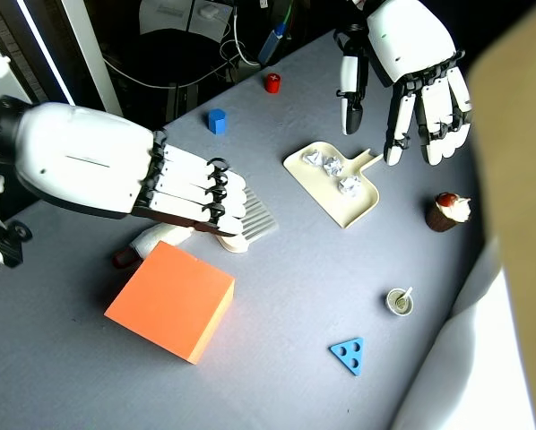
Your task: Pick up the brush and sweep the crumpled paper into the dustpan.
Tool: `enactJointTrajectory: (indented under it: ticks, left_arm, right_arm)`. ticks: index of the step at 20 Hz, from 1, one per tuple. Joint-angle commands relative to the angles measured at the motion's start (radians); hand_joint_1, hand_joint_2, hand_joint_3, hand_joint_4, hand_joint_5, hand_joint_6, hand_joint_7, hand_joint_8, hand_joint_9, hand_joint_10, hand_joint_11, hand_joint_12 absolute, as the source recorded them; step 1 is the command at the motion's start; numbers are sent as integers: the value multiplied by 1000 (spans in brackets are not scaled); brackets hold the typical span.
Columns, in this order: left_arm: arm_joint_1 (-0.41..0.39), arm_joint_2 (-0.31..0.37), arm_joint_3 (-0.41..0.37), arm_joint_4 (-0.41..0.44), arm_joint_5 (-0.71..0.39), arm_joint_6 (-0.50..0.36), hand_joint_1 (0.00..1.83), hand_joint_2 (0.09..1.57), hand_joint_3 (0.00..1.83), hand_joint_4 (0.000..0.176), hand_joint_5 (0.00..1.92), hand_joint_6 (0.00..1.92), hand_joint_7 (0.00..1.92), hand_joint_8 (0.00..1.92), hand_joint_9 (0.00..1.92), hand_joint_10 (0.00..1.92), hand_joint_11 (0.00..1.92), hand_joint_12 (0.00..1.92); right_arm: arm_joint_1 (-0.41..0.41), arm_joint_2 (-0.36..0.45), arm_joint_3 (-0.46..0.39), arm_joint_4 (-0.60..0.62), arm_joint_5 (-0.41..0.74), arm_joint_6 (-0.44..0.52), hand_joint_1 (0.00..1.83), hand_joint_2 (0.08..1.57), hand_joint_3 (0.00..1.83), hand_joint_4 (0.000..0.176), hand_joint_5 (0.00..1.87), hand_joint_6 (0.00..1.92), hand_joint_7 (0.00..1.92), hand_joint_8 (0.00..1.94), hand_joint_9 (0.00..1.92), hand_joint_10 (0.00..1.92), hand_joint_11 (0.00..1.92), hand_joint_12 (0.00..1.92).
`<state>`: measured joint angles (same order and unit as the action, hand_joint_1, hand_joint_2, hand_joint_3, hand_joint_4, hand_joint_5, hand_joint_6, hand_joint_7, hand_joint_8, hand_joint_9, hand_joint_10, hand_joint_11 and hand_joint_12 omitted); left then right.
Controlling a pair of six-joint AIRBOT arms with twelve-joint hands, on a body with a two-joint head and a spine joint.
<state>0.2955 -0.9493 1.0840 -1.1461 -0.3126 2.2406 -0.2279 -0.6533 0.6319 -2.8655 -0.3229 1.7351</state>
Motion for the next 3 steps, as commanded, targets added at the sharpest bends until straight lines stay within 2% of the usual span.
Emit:
enactJointTrajectory:
  ticks: [1,3]
  left_arm:
    - [-15,8,3,22,-41,14,956,986,3,59,840,0,390,3,336,4,102,628]
    - [-25,11,10,20,-30,24,992,975,0,37,865,9,389,2,347,6,110,628]
  right_arm:
    - [14,20,-12,-27,-129,13,360,766,10,0,12,1,29,3,44,6,58,63]
    - [14,29,-19,-27,-130,1,384,769,9,0,13,2,30,2,42,4,46,56]
